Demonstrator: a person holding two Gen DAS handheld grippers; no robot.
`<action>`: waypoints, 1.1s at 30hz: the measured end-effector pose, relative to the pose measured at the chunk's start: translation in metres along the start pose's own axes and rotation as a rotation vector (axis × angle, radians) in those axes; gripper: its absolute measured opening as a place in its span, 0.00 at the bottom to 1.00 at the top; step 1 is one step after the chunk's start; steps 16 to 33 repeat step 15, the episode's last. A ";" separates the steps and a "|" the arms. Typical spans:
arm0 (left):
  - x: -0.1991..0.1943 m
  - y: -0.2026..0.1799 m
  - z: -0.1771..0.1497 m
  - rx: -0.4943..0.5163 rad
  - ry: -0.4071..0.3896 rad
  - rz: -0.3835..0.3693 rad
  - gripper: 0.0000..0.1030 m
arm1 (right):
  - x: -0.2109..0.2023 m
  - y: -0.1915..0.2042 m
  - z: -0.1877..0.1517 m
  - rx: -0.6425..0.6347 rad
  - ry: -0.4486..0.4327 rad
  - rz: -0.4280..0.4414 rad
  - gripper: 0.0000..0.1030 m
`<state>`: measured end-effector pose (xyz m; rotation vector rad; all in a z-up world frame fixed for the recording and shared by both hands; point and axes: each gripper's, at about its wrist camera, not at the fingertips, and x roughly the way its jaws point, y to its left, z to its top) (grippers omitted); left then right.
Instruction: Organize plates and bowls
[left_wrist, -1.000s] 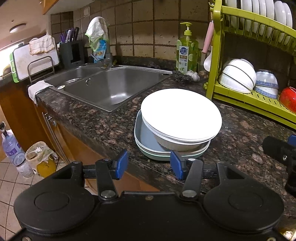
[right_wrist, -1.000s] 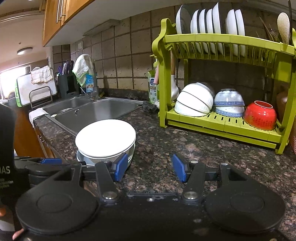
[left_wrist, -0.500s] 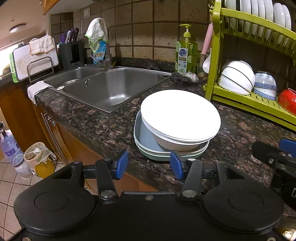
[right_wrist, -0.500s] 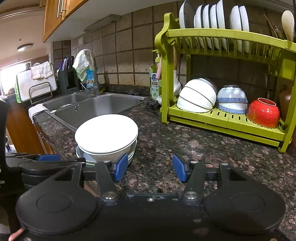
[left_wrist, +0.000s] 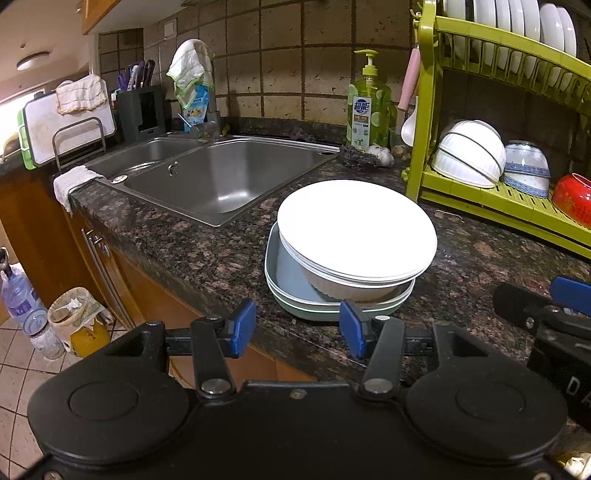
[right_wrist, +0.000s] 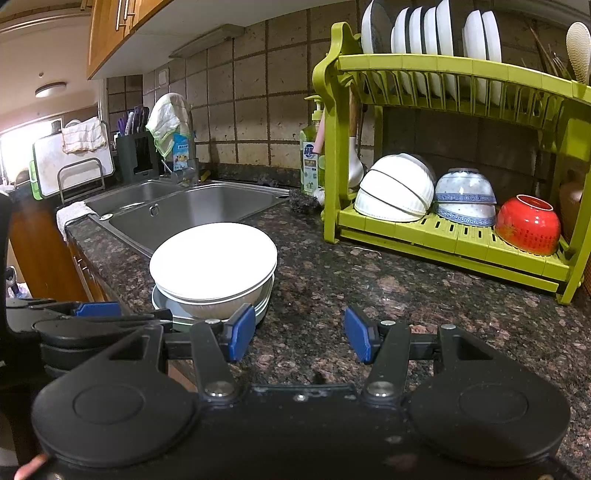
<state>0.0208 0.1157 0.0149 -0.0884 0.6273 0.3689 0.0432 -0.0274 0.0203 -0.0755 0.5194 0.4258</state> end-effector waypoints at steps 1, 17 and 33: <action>0.000 0.000 0.000 0.002 0.000 0.000 0.56 | 0.000 0.000 0.000 0.000 0.000 0.001 0.55; 0.003 0.004 0.001 -0.025 0.017 -0.019 0.56 | 0.002 0.001 -0.001 -0.002 0.010 0.005 0.55; 0.003 0.004 0.001 -0.025 0.017 -0.019 0.56 | 0.002 0.001 -0.001 -0.002 0.010 0.005 0.55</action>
